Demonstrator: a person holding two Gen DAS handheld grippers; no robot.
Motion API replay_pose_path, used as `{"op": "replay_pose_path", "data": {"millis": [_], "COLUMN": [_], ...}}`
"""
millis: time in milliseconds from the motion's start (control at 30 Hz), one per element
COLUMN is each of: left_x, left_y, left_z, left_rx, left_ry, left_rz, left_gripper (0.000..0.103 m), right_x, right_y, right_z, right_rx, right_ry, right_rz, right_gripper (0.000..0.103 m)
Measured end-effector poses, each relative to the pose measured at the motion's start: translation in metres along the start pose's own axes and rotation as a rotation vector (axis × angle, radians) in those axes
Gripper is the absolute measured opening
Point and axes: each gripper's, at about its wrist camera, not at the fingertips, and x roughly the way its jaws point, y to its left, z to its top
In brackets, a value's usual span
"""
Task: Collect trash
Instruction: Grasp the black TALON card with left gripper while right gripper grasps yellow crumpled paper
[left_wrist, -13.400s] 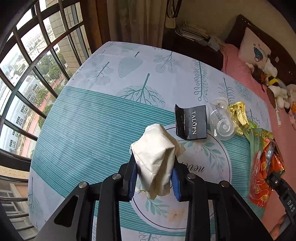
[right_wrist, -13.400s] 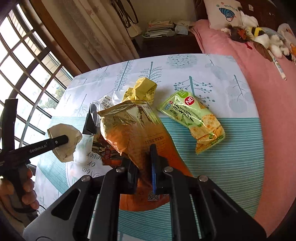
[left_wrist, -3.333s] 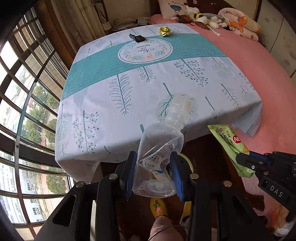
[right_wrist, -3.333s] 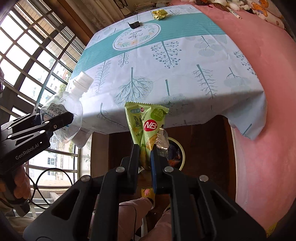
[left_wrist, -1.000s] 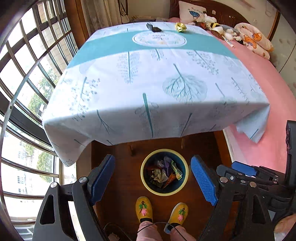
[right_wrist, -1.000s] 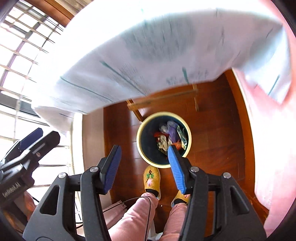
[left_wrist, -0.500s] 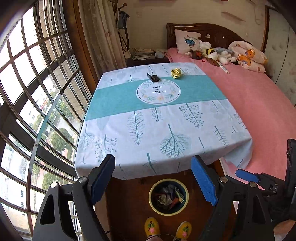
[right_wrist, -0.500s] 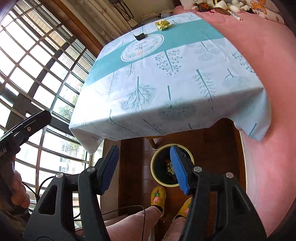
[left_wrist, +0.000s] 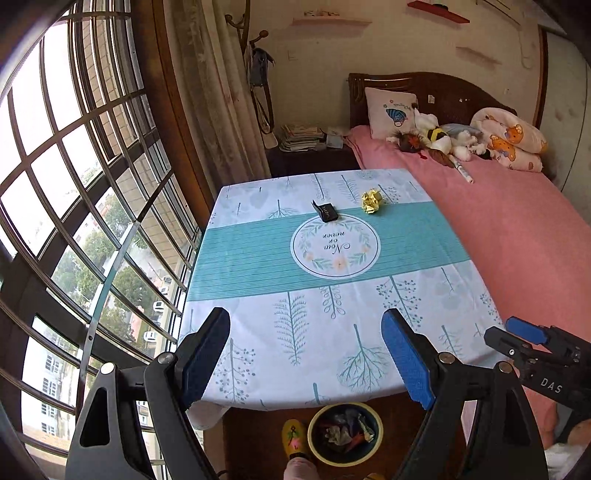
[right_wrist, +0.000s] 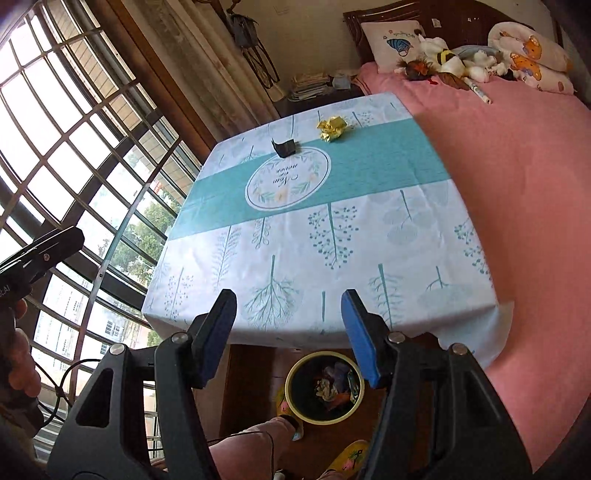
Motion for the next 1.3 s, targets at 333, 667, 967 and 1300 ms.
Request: {"op": "replay_pose_path", "data": {"millis": [333,667,967,1300], "left_x": [0.153,0.383,0.515,0.569], "left_y": [0.042,0.043,0.019,-0.007], "left_z": [0.131,0.234,0.216,0.210], "left_rx": [-0.039,-0.002,-0.059,-0.065], "left_ry": [0.096,0.272,0.451,0.507], "left_rz": [-0.095,-0.203,-0.280,-0.293], "left_gripper": [0.085,0.079,0.074,0.070], "right_x": [0.058,0.201,0.331,0.420], "right_y": [-0.011,-0.047,-0.090,-0.121], "right_z": [0.124,0.241,0.290,0.312], "right_rx": [0.060,0.218,0.409,0.528], "right_ry": [-0.019,0.017,0.033,0.076], "right_rz": [-0.062,-0.164,-0.176,-0.185], "right_gripper": [0.056,0.056,0.056,0.056]}}
